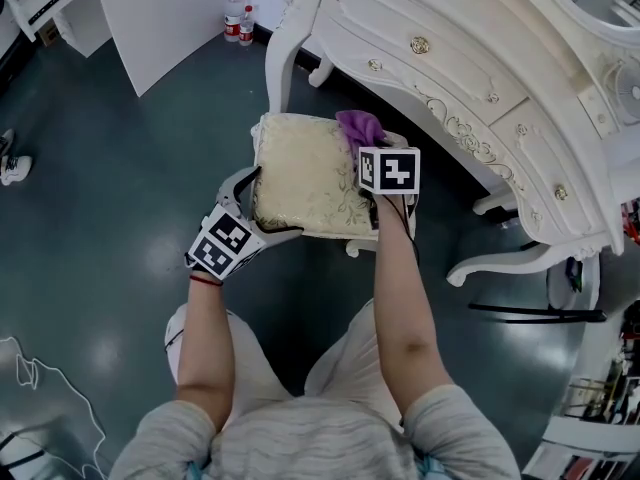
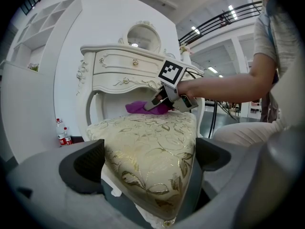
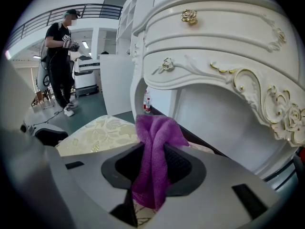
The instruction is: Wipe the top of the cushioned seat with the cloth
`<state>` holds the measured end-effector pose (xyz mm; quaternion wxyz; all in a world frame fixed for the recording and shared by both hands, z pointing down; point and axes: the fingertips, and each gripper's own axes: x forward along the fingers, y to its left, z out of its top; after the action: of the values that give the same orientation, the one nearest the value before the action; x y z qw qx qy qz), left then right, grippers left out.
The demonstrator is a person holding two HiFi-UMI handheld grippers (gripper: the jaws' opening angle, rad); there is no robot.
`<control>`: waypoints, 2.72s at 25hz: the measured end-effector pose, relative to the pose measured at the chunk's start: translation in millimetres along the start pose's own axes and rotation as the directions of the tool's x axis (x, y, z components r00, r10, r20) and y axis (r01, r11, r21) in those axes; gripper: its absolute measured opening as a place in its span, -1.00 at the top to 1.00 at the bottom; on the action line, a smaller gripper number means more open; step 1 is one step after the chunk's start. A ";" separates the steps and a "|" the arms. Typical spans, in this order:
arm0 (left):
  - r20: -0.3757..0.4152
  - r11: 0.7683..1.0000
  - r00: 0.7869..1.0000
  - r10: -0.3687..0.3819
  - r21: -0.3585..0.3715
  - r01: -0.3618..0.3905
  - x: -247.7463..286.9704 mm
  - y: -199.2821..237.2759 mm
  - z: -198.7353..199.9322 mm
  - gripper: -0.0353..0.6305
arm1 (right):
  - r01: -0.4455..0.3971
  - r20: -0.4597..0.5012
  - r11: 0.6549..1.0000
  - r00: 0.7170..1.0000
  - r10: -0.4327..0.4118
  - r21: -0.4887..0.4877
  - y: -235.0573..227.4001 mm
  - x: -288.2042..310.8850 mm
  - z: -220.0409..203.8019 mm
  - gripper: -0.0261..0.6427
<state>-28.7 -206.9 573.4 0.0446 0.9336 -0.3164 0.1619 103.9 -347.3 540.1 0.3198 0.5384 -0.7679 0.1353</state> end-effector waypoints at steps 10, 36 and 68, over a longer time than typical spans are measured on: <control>0.029 1.000 1.000 -0.006 -0.020 0.006 -1.1 0.7 1.4 -0.88 | -0.033 0.009 0.999 0.999 0.033 -0.026 34.8 6.9 12.1 0.56; 0.033 1.000 0.999 -0.016 -0.025 0.017 -1.6 1.3 2.8 -0.88 | -0.178 0.035 0.982 0.983 0.180 -0.068 138.9 17.3 39.1 0.56; 0.039 0.999 0.999 -0.031 -0.009 0.032 -4.1 1.0 0.8 -0.88 | -0.274 0.078 0.962 0.958 0.275 -0.025 174.2 -17.9 17.2 0.56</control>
<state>-32.2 -205.5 571.3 0.0453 0.9413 -0.3033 0.1414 -57.2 -276.7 539.4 0.2703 0.4296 -0.8483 0.1509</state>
